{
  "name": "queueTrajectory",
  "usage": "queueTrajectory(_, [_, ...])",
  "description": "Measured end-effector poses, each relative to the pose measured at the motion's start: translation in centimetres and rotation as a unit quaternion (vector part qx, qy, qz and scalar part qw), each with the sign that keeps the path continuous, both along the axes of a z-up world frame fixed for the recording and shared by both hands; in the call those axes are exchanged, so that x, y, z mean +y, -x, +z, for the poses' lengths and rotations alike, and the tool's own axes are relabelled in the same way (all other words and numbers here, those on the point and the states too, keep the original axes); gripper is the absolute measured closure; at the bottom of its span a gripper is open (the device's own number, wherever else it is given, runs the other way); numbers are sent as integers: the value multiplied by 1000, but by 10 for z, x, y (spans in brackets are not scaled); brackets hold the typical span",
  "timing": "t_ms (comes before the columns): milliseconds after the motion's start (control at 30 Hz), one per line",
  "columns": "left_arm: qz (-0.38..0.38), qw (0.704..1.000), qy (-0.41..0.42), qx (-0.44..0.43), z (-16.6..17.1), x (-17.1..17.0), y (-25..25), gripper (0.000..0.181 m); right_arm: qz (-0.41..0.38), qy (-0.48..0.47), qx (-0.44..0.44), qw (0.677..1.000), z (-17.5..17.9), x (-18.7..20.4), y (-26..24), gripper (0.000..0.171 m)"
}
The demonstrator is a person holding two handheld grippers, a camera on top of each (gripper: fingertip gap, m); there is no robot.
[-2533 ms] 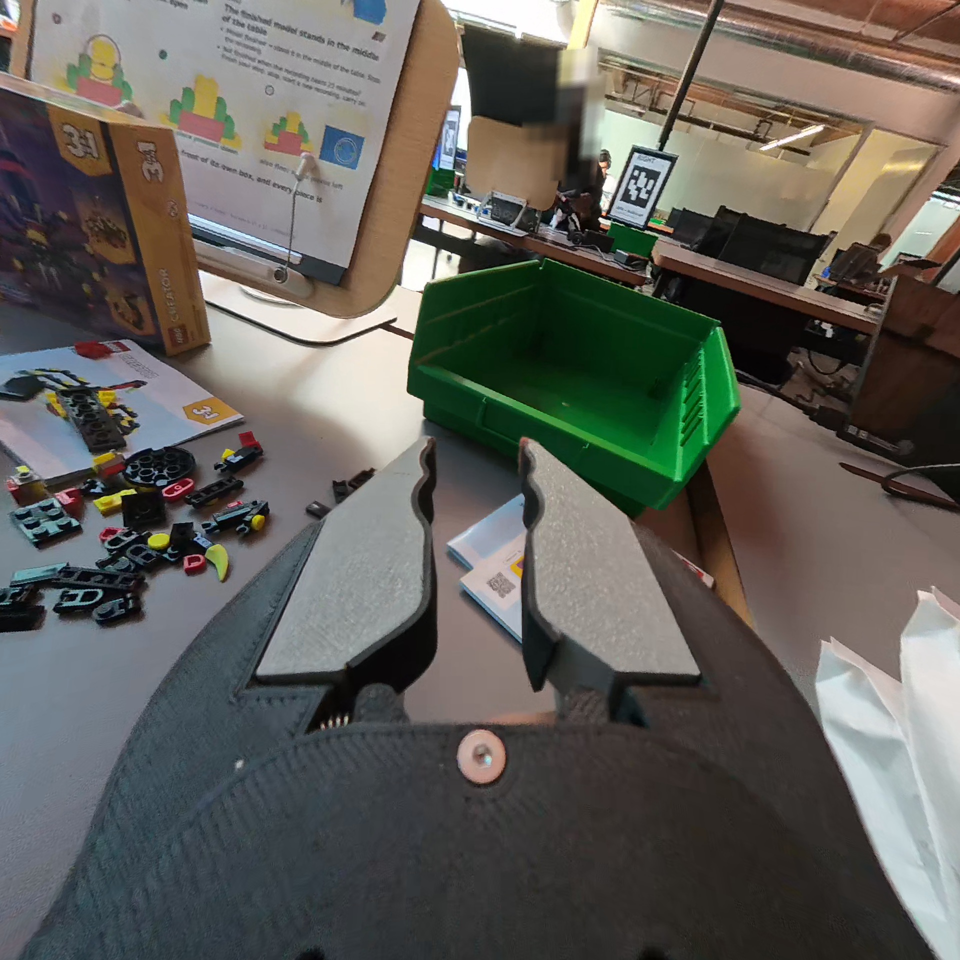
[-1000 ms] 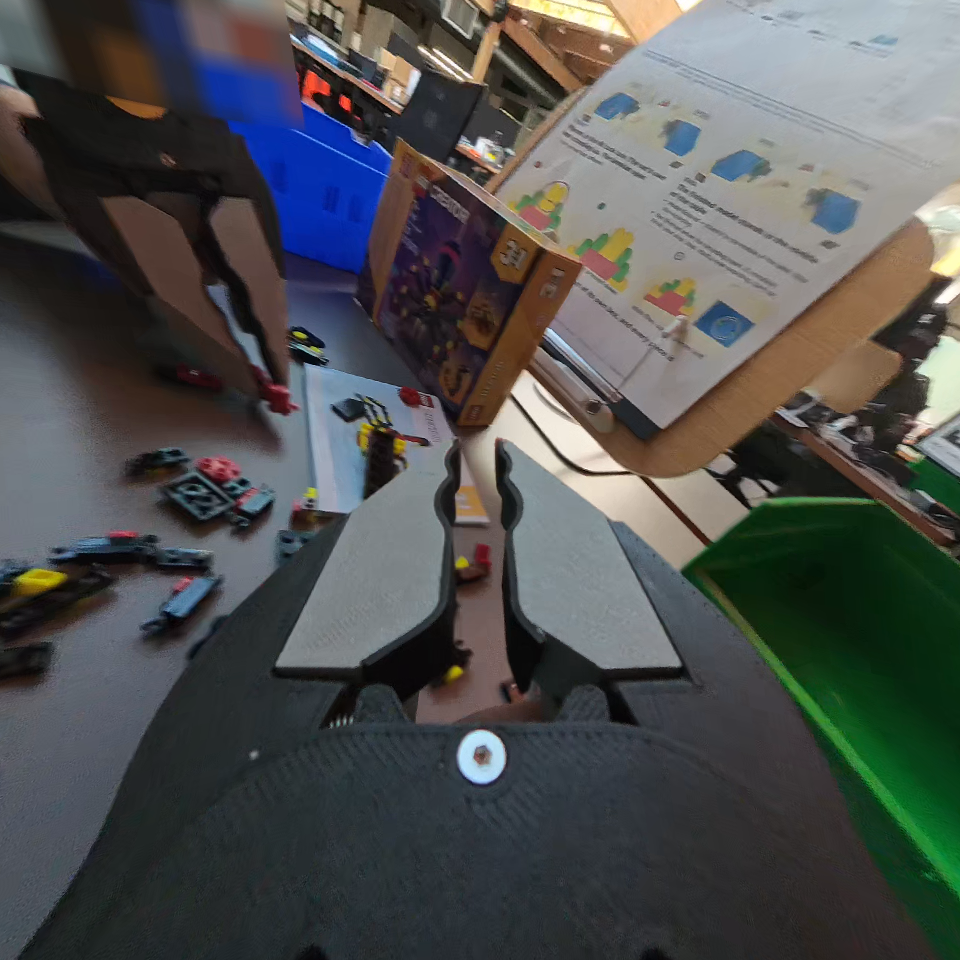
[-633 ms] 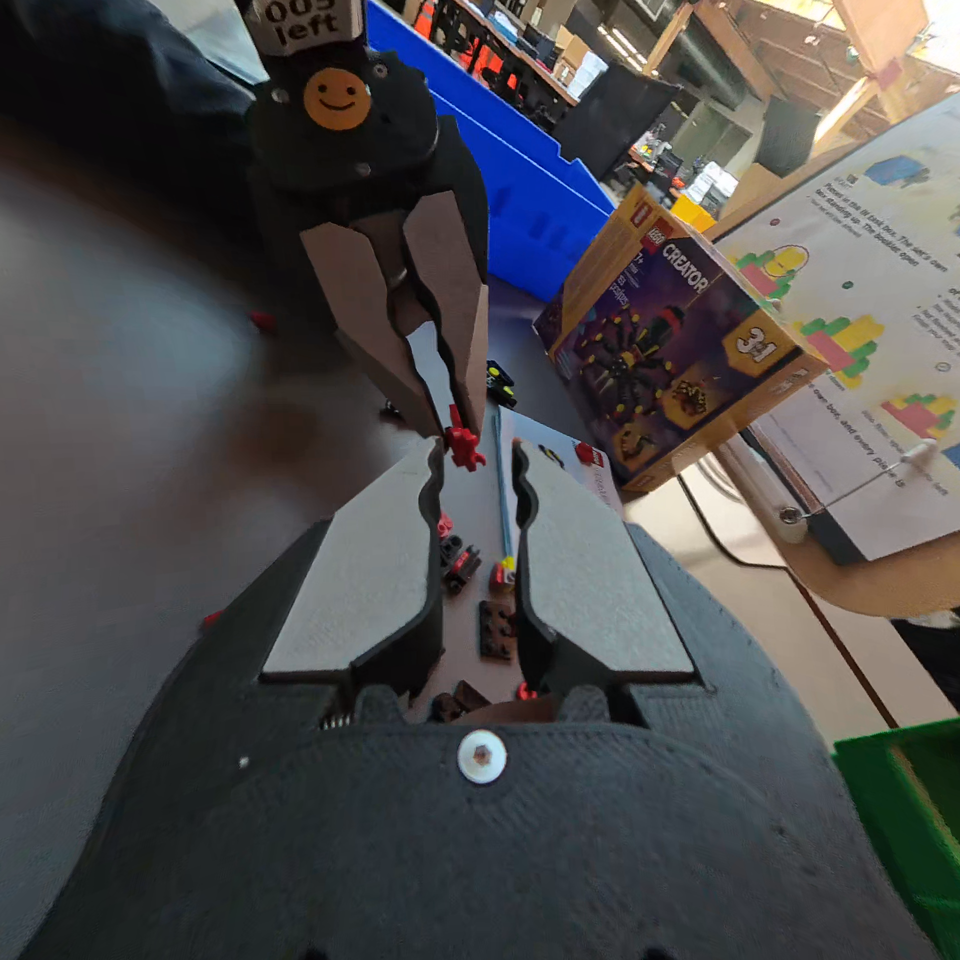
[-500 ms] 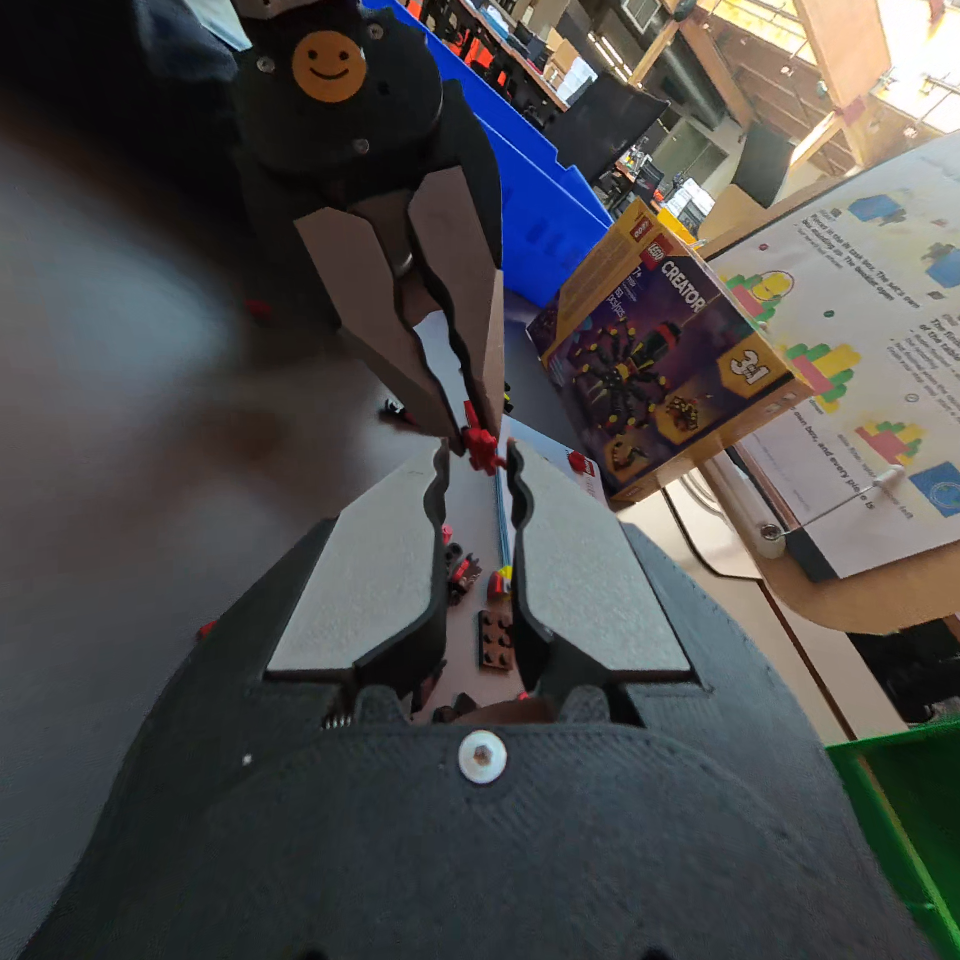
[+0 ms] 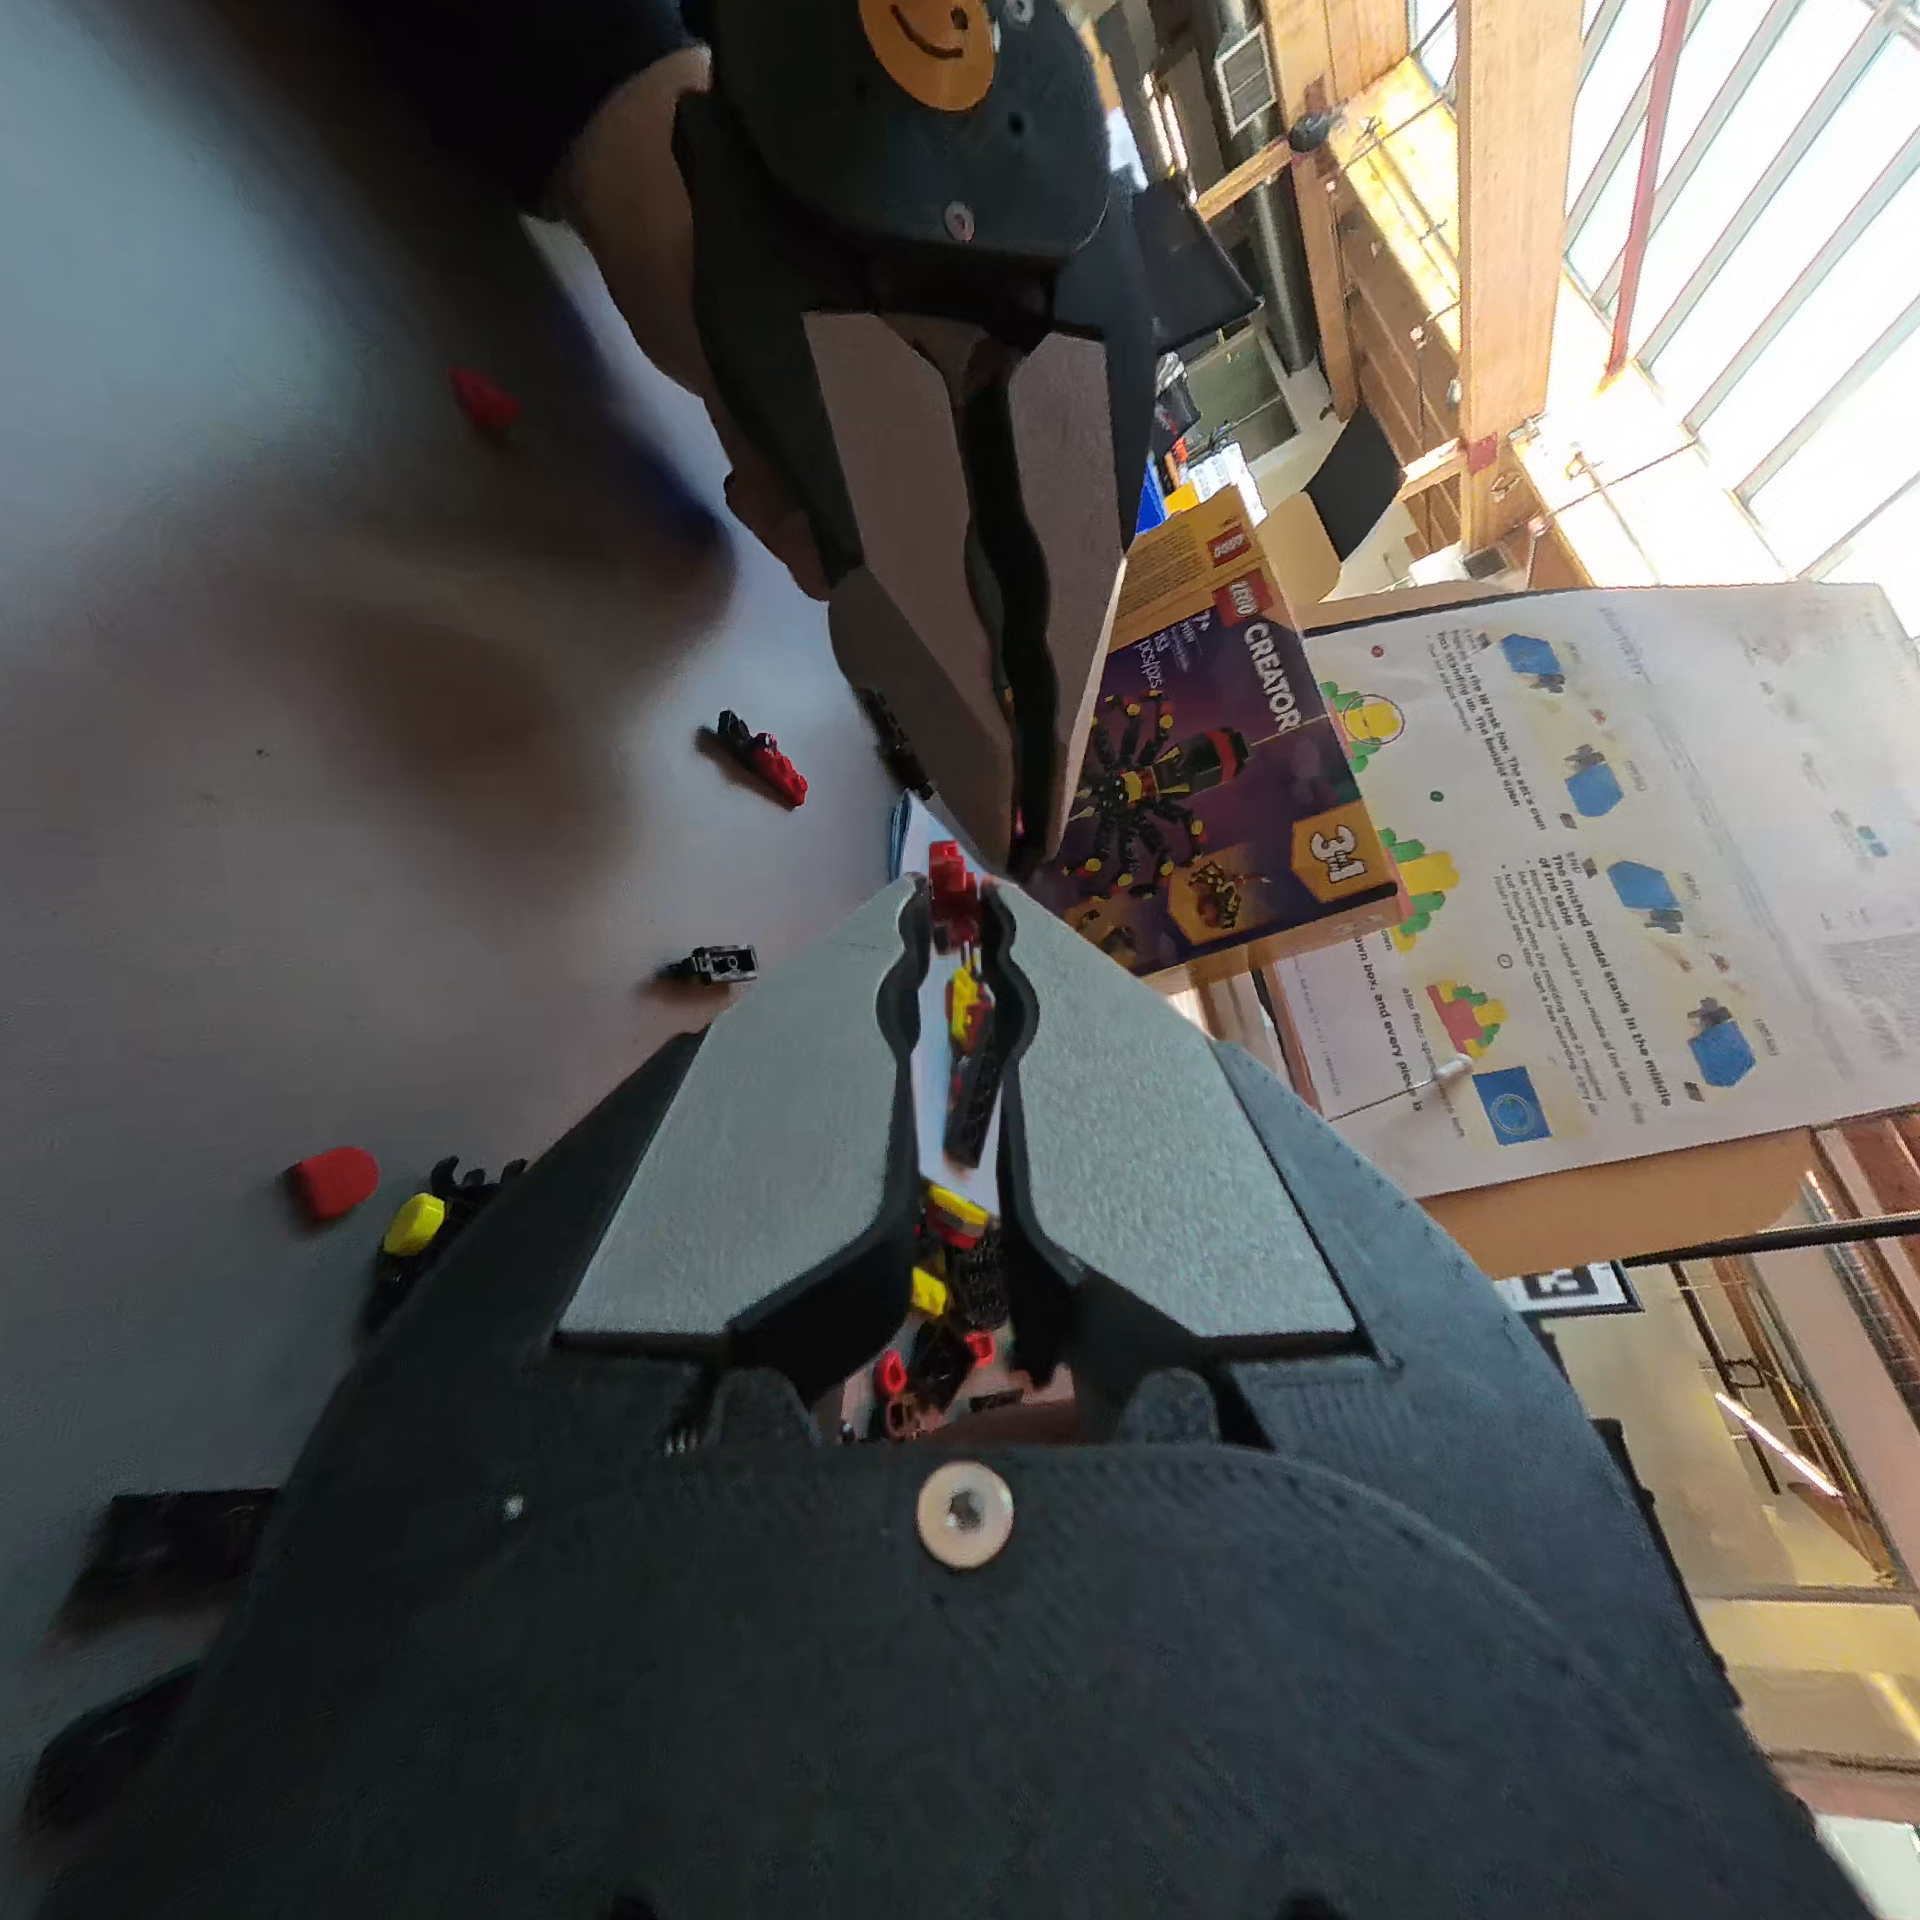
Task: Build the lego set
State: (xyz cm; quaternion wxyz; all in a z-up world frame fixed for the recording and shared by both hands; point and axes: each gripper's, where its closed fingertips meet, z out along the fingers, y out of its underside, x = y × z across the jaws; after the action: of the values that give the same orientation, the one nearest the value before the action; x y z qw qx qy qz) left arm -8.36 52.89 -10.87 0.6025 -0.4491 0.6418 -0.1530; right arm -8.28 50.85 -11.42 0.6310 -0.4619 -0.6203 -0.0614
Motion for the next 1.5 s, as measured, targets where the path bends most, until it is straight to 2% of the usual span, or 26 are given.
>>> queueTrajectory(100, [-16, 1000, -3, 12, -6, -7, -3, 179, -28, 33, -17, 999, -13, 9, -6, 158])
queueTrajectory(233, [-23, 999, -38, 20, -7, -14, -7, 180, -19, 104, 67, 992, 2, 9, -7, 152])
queueTrajectory(300, [-22, 998, -65, 12, -1, -17, -8, 180, -10, 156, 123, 980, 12, 8, -8, 156])
queueTrajectory(433, [-10, 991, -134, 6, 5, -18, -9, 180, 2, 292, 205, 934, 18, 11, -9, 155])
queueTrajectory(567, [2, 986, -166, 5, 9, -20, -11, 180, 21, 406, 241, 881, 13, 9, -6, 155])
queueTrajectory(733, [3, 981, -192, 8, 9, -21, -12, 180, 48, 490, 272, 827, 14, 4, -2, 157])
queueTrajectory(833, [9, 980, -199, 14, 8, -20, -13, 180, 53, 517, 280, 807, 14, 3, -1, 163])
queueTrajectory(1067, [5, 984, -179, 23, 2, -19, -14, 179, 37, 523, 263, 810, 7, 6, -3, 166])
queueTrajectory(1267, [3, 991, -134, 12, 5, -11, -5, 170, 25, 517, 244, 820, 2, 7, -11, 166])
queueTrajectory(1400, [8, 991, -132, 33, -4, -7, -5, 164, 39, 535, 230, 812, -1, 0, -7, 166])
queueTrajectory(1500, [-3, 988, -144, 47, -9, -11, -8, 173, 50, 550, 227, 802, -1, -4, -6, 166])
